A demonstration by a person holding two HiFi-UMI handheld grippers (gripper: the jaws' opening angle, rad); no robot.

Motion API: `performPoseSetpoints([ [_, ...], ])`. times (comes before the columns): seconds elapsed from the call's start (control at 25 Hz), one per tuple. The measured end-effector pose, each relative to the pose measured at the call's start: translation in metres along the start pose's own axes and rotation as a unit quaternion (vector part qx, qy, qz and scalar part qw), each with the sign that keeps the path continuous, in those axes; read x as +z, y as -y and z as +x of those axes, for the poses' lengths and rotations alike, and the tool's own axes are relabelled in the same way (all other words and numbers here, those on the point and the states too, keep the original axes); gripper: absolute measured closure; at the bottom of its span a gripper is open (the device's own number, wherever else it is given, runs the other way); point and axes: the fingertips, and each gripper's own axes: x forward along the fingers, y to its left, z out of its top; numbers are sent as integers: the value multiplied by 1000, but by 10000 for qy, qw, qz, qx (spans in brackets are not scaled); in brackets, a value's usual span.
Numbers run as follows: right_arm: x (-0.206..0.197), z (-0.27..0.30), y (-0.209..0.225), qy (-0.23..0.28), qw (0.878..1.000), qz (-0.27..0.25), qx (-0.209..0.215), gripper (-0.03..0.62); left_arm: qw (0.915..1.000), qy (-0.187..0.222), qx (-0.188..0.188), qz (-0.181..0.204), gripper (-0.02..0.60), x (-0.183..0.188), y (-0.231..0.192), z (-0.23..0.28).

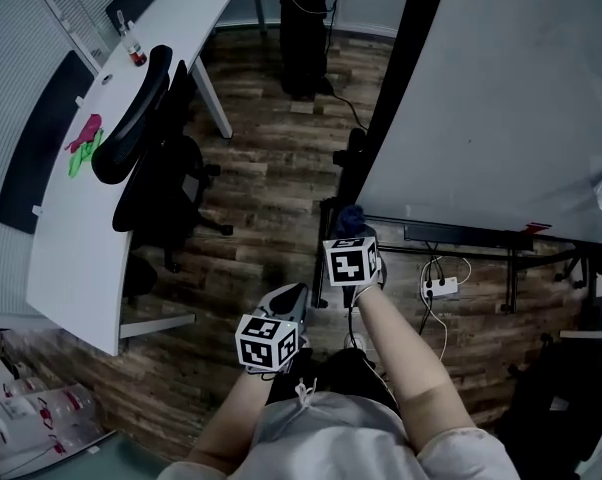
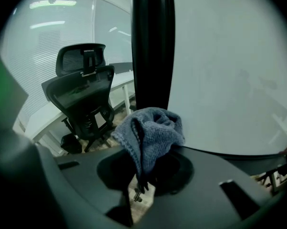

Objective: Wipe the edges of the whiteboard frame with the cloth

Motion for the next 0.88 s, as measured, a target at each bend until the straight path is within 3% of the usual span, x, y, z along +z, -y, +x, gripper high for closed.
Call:
performPoseSetpoints([
  [0.2,7,-32,2,431,9987,267,93,525,9998,94,-121,142,563,16,4,-2],
  [0.44,15,-93,20,1148,9927,353,148,525,9967,490,-327,565,563,62,34,-3],
  [0.72,36,-167,42,2058,9779,219,293,525,9850,1093,-572,1208,563,115,88,-8],
  [0.88,45,-198,59,2433,9693,253,264,525,9743,1529,-564,1556,563,147,113,-17],
])
